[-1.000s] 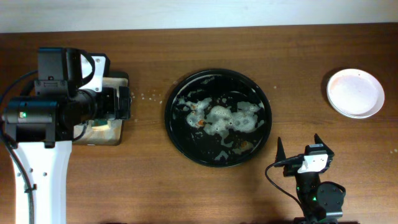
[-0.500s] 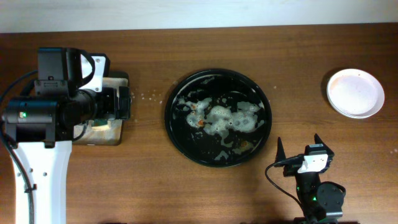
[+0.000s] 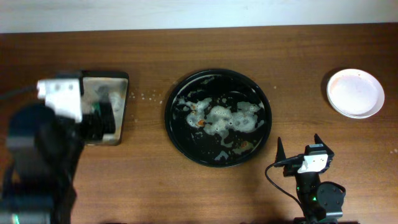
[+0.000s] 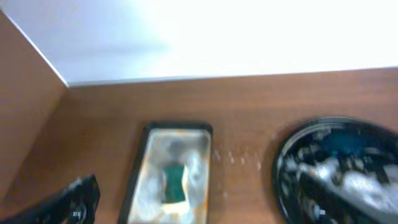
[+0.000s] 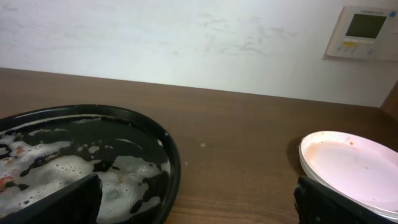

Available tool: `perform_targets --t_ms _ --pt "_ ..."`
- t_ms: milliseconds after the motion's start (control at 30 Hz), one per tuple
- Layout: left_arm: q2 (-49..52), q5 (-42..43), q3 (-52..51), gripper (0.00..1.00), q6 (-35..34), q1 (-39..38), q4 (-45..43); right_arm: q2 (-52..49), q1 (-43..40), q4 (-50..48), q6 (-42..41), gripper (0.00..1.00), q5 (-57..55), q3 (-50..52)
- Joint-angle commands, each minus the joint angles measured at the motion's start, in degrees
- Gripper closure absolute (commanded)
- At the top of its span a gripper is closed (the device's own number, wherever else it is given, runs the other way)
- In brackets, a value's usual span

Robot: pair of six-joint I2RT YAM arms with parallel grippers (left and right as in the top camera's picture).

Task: Clean dirty plates on tray and stack at the side

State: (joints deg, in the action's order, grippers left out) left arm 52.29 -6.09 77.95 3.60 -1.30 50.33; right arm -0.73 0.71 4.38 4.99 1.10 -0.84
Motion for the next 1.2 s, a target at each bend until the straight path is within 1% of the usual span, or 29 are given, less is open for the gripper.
perform_targets --t_ms 0,100,267,467,633,900,1033,1167 --pt "-12.0 -1.27 -13.46 0.01 2.67 2.12 -7.89 0.55 -0.35 -0.11 0.37 0.01 0.13 0.52" --pt "-21.27 -1.27 -22.69 0.01 2.78 3.87 -11.56 0.55 -0.35 -0.11 0.35 0.01 0.13 0.52" --pt "-33.68 -1.25 -34.69 0.01 2.75 4.92 -15.74 0.55 -0.35 -0.11 0.35 0.02 0.13 0.52" --pt "-43.71 -0.24 -46.88 0.01 2.73 4.9 -20.9 0.55 -0.35 -0.11 0.37 0.01 0.13 0.52" --pt "-47.47 0.92 -54.51 0.01 2.75 4.9 -25.9 0.55 -0.35 -0.11 0.35 0.01 0.13 0.52" --pt "-51.84 1.84 -62.97 0.01 2.73 4.83 -32.35 0.55 -0.35 -0.11 0.35 0.01 0.13 0.52" --pt "-52.0 2.4 -65.94 0.01 2.73 4.83 -35.6 0.55 -0.35 -0.11 0.37 0.01 0.13 0.52" --pt "-52.0 3.45 -70.86 0.01 2.73 4.83 -41.31 0.55 -0.35 -0.11 0.35 0.01 0.13 0.52"
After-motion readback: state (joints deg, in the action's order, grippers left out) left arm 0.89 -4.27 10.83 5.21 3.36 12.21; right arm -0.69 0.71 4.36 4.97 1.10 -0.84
